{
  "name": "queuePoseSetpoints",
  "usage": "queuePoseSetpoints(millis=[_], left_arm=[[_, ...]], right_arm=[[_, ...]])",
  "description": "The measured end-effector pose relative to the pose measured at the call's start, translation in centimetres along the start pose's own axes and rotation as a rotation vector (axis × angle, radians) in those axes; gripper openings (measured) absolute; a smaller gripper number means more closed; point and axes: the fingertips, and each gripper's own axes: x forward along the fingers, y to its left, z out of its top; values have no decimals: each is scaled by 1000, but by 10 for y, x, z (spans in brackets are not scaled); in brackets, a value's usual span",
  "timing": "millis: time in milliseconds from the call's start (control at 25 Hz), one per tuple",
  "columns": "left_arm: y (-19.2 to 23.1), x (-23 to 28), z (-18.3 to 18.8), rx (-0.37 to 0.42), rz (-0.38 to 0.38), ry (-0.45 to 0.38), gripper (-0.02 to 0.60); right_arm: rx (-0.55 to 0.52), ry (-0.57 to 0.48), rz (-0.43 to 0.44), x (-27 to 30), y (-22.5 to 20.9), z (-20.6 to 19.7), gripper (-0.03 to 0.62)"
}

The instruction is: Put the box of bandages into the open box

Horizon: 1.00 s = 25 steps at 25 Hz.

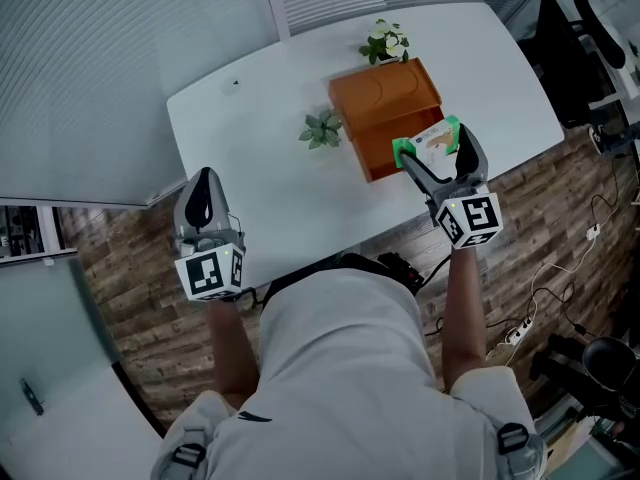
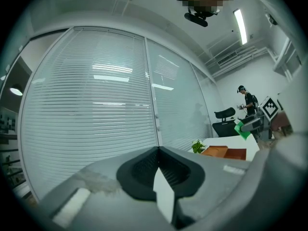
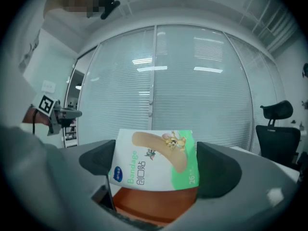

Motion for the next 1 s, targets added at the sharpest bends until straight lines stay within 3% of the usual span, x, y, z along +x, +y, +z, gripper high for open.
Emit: queuePoseSetpoints(millis=[200, 480, 560, 720, 1000], left_arm=[[5, -1, -4, 0, 3, 6, 6], [11, 0, -6, 0, 7, 11, 6], [12, 0, -5, 1, 6, 11, 6], [14, -2, -9, -3, 11, 13, 6], [21, -2, -12, -11, 15, 17, 6]], right_arm=[[-232, 152, -18, 21, -5, -29, 528], [-749, 455, 31, 52, -6, -91, 528], [-854, 519, 60, 57, -5, -106, 528], [-891, 553, 88, 62, -3, -114, 528], [-842, 577, 80, 63, -4, -113, 532]])
